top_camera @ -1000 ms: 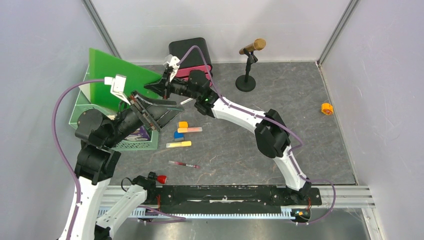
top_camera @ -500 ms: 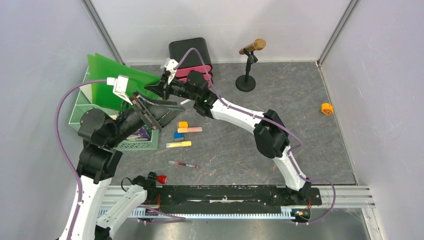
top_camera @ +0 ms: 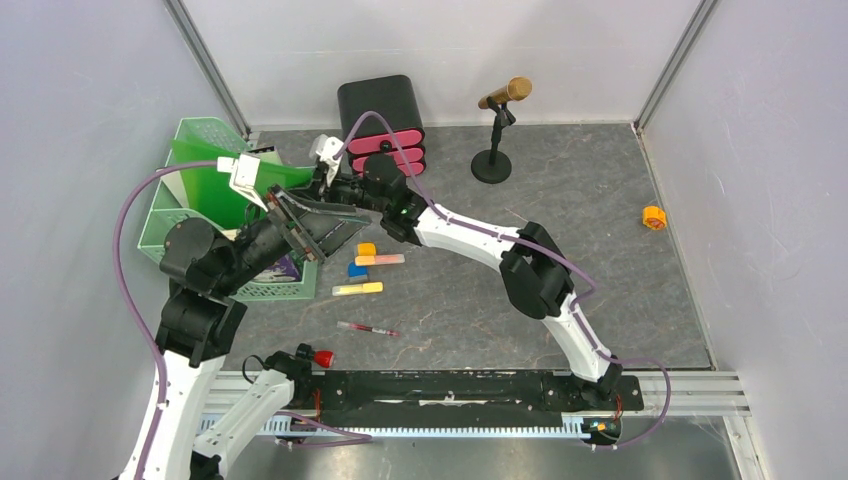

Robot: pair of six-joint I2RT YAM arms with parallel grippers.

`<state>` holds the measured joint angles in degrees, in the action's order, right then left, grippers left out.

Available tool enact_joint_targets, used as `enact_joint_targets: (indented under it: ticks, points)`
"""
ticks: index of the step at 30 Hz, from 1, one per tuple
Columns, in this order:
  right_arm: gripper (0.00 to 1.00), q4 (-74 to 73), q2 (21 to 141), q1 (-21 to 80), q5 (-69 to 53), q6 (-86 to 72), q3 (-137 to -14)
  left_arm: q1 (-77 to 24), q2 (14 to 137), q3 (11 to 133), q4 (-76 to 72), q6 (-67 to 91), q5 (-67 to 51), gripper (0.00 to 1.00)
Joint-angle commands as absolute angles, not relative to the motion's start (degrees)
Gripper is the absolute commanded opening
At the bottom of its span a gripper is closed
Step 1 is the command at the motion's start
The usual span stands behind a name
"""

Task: Organize the desk
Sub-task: Place the folder in the storage box.

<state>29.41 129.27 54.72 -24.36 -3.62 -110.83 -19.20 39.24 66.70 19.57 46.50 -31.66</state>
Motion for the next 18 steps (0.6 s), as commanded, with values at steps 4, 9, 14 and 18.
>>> enact_joint_targets:
  ticks: [4,9,14,18]
  points:
    - [0.0,27.5,131.3,54.3,-22.4,-1.4,-112.4,-19.1,38.7,66.4,17.7,46.7,-32.2,1.0]
    - [0.18,26.6,131.4,54.5,-22.1,-1.7,-112.3,-19.1,38.2,66.5,18.5,46.2,-31.6,1.0]
    - [0.65,27.3,129.6,54.5,-21.5,-3.3,-111.5,-19.1,38.1,66.4,18.5,46.3,-31.4,1.0]
    - [0.88,34.3,124.8,54.1,-20.5,-8.4,-104.5,-19.0,38.3,66.3,18.5,46.3,-31.5,1.0]
